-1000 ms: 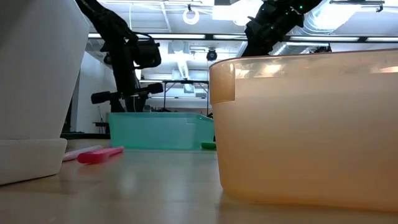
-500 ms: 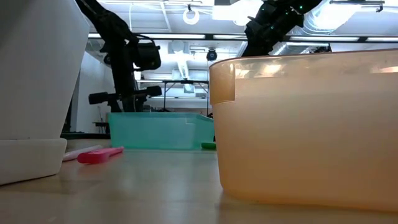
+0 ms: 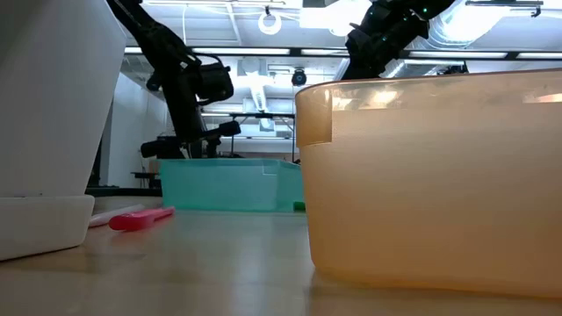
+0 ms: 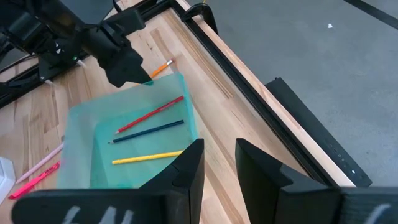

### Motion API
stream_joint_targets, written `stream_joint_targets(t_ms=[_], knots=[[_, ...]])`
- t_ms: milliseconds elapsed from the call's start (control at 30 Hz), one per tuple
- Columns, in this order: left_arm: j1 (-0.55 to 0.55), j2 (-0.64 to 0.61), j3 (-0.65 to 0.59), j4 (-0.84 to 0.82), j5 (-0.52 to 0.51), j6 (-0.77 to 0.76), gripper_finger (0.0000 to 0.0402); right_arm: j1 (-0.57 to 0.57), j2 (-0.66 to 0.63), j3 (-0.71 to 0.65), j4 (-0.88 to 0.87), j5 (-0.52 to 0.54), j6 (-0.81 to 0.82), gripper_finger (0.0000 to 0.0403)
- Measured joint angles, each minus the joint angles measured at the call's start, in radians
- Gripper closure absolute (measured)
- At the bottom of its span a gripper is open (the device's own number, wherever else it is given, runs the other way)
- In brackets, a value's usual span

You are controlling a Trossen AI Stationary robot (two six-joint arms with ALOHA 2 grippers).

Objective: Sort pens & pencils
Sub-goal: Put the orange pencil into the green bin

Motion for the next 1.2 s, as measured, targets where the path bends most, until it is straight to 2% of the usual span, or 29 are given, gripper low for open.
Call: stream_joint_targets(t_ms=[100,233,533,1200], knots=[[0.001,0.008,0.000,0.026,0.013,0.011,0.0248,0.000,0.000,0.000,0.000,0.000,0.000,0.0320],[0.002,0.003,0.002,0.016,-0.025,0.012,0.0248,0.000,0.000,0.000,0.000,0.000,0.000,0.0320],[0.007,0.000,0.108,-0.266,-0.145,0.041,0.0248,0.000,0.000,0.000,0.000,0.000,0.000,0.0320],[0.038,0.037,0.108,-0.336,-0.071,0.084,0.0248,0.000,0.000,0.000,0.000,0.000,0.000,0.0320]])
